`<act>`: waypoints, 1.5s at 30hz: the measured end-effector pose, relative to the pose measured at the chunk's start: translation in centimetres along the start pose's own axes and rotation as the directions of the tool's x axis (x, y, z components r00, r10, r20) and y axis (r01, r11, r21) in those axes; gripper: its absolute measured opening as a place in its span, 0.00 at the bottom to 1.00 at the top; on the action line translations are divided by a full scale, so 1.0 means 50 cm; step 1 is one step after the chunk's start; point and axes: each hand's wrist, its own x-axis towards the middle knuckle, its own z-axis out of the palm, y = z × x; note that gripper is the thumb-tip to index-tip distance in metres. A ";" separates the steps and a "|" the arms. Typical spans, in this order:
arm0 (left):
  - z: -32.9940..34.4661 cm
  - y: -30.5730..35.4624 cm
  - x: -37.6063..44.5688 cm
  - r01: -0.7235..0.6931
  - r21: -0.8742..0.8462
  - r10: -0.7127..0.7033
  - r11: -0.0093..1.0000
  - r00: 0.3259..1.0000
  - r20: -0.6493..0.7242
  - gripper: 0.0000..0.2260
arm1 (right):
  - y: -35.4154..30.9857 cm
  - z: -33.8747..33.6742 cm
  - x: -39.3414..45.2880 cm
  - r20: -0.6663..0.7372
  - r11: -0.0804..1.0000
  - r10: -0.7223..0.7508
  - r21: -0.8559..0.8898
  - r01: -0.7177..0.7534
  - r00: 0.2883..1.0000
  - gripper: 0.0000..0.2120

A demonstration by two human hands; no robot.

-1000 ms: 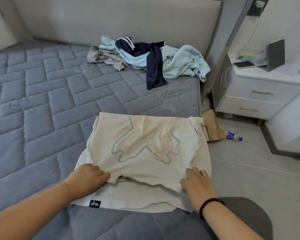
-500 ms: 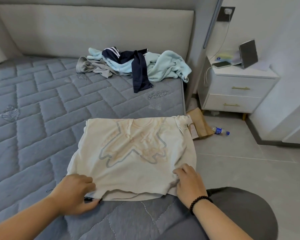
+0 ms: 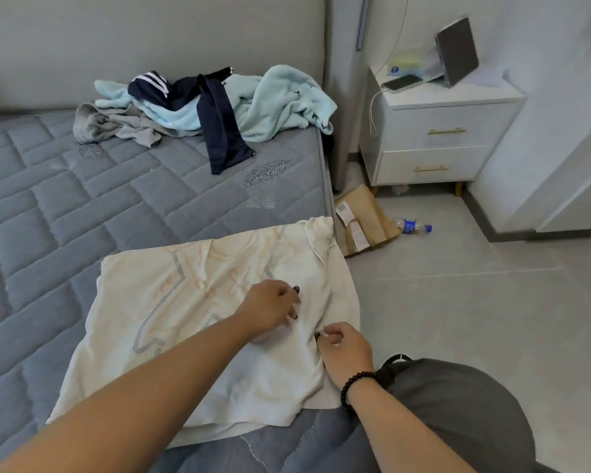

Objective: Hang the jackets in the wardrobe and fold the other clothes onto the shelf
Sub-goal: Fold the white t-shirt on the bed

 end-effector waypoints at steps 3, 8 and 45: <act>0.023 0.045 0.071 0.102 -0.007 -0.101 0.995 0.992 0.079 0.19 | 0.001 0.009 0.002 0.062 0.995 0.045 0.091 -0.051 0.997 0.06; 0.044 0.066 0.121 0.138 0.211 -0.164 0.968 0.980 0.113 0.20 | 0.015 -0.014 0.003 -0.006 0.972 0.114 0.209 -0.111 0.993 0.08; 0.039 0.081 0.254 0.043 -0.534 -0.359 0.844 0.785 -0.504 0.07 | 0.051 -0.081 0.092 -0.047 0.593 0.453 0.761 -0.262 0.890 0.06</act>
